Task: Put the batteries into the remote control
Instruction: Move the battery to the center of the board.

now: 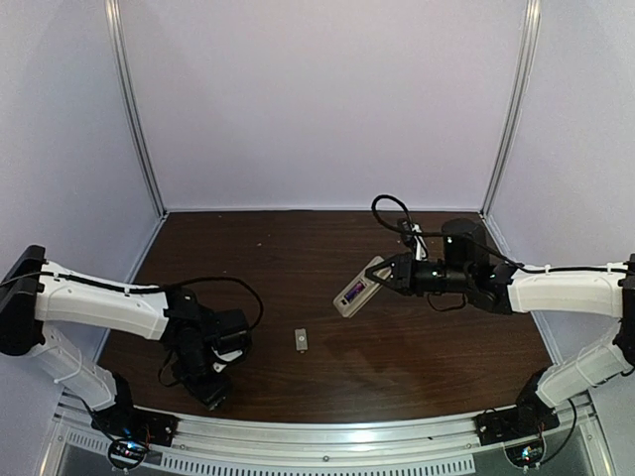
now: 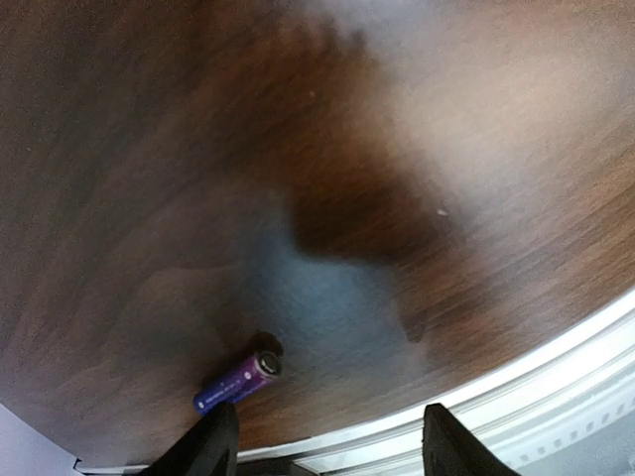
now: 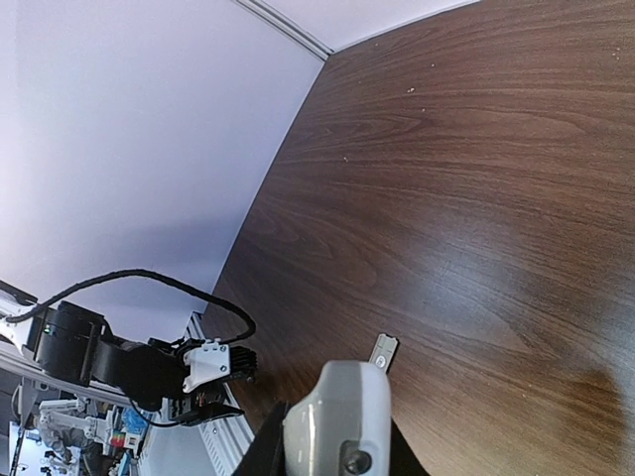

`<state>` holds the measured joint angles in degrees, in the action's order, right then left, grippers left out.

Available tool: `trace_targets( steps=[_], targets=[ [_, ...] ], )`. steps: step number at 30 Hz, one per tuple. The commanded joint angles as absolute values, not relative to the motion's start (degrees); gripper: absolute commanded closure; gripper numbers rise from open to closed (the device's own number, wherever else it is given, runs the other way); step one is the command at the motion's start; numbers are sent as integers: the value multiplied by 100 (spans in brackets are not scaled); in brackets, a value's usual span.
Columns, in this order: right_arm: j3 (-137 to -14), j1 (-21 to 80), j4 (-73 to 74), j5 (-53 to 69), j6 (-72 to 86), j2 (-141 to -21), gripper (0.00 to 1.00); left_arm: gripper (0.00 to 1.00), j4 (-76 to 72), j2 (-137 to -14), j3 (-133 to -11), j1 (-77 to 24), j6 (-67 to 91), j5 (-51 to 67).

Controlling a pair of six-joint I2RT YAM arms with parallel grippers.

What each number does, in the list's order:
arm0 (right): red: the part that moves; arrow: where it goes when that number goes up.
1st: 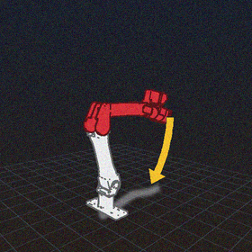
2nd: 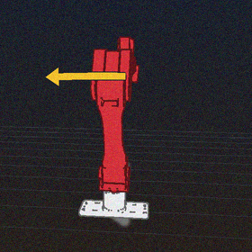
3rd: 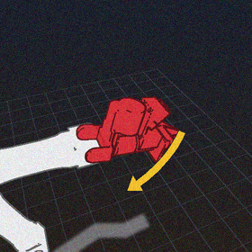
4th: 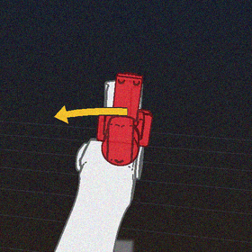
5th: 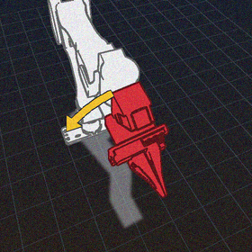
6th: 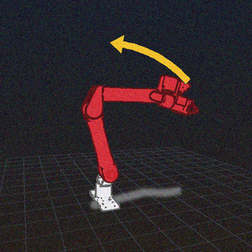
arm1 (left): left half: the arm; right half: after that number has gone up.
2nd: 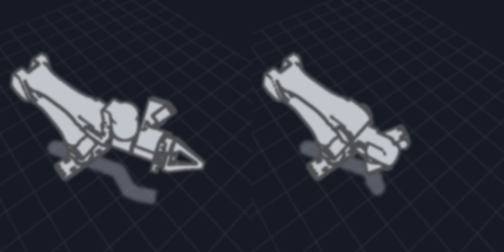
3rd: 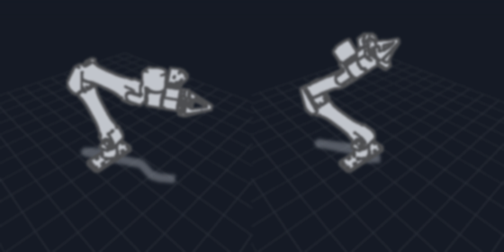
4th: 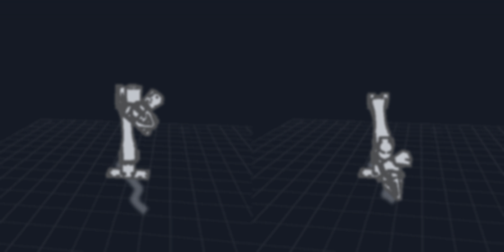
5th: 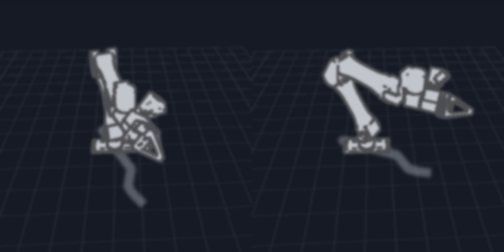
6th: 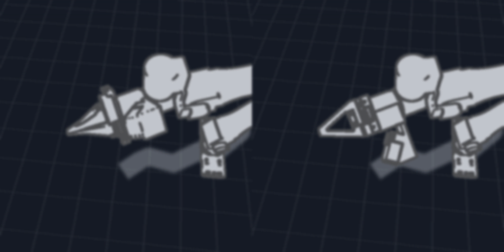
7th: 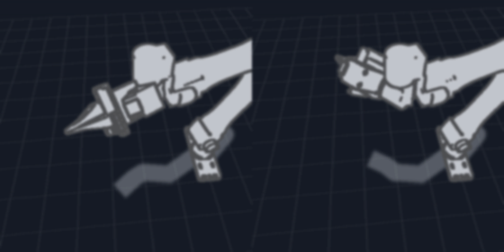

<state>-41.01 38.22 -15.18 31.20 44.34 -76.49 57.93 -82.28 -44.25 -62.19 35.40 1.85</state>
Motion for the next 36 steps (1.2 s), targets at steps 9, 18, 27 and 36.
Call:
trace_targets(
  steps=[9,18,27,36],
  targets=[
    [-3899,3785,-2052,3369,4613,-7572,100,41,6276,-8879,-4761,-6283,3197,-250],
    [-3902,3788,-2128,3451,4652,-7591,100,44,6316,-9207,-4753,-6282,3289,-387],
    [-3980,3778,-2064,3480,4616,-7609,100,56,6139,-9503,-4640,-6281,3170,-78],
    [-4042,3751,-1998,3524,4610,-7655,100,69,5772,-9656,-4590,-6283,3112,421]
  ],
)
